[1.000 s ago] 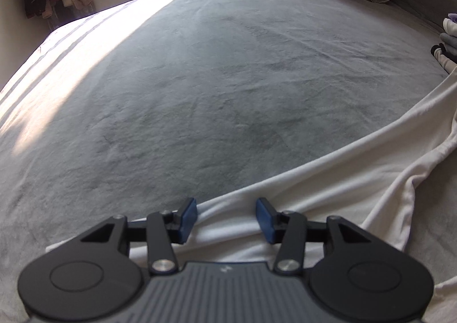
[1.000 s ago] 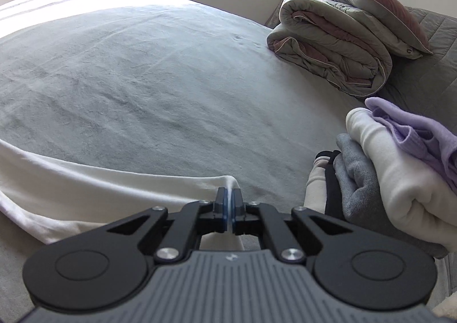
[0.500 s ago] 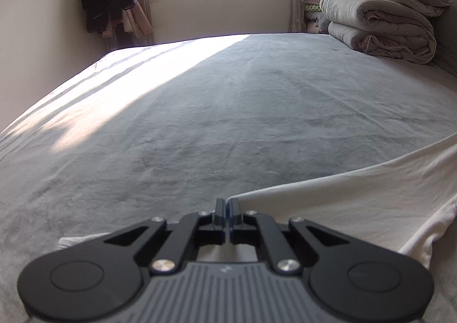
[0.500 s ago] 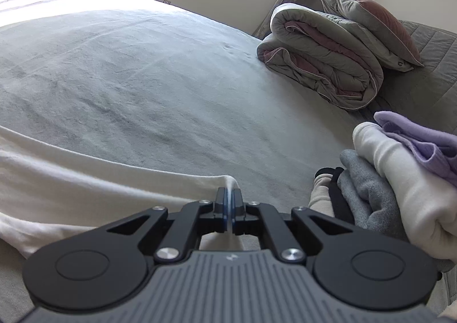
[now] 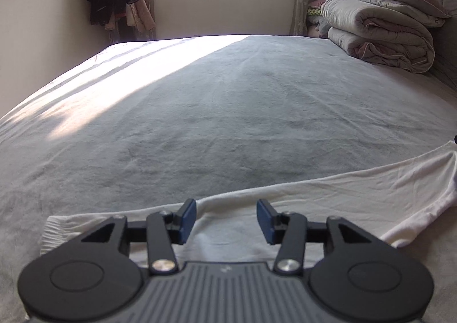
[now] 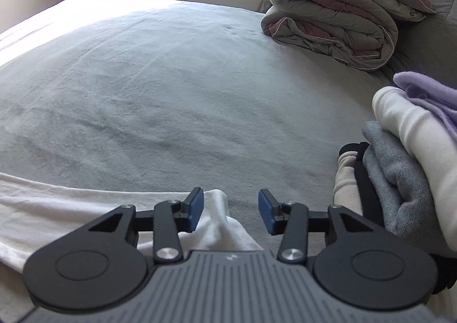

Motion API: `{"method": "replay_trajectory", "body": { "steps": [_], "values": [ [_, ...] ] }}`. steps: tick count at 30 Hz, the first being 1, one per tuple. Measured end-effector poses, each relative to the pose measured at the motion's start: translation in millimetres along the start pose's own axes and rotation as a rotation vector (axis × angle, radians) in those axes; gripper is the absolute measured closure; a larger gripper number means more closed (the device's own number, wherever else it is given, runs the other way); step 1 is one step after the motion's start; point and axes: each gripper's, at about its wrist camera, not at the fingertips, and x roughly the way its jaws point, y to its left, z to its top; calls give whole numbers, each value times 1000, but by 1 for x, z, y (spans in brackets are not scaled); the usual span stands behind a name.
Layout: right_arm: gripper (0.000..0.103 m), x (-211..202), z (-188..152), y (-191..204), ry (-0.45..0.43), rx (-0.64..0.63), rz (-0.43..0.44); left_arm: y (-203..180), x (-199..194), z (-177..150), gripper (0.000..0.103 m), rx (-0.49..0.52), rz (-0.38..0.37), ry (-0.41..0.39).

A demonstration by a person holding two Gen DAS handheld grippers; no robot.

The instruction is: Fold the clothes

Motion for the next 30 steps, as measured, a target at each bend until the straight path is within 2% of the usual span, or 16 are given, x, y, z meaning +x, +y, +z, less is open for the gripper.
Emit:
{"method": "replay_trajectory", "body": {
  "steps": [3,8,13,14,16,19,22,27,30],
  "values": [
    [56,-10,5,-16,4,34,7,-6,-22,-11,55,-87,-86,-2],
    [57,-17,7,-30,45,93,40,-9,-41,-38,55,-195,-145,3],
    [70,-9,-3,-24,114,112,109,-5,-39,-58,55,-314,-192,43],
    [73,-8,-5,-22,114,105,108,-6,-38,-59,55,-318,-198,50],
    [86,-6,-7,-17,114,91,106,-8,-37,-59,55,-307,-209,53],
    [89,-2,-11,-10,114,70,103,-12,-36,-58,55,-290,-225,59],
    [100,2,-14,-4,124,37,79,-15,-35,-57,55,-280,-240,66],
    [101,-7,-10,0,88,53,112,-7,-37,-56,55,-321,-247,79],
    [101,-7,-8,8,138,30,197,-3,-35,-57,56,-347,-270,87]
  ]
}}
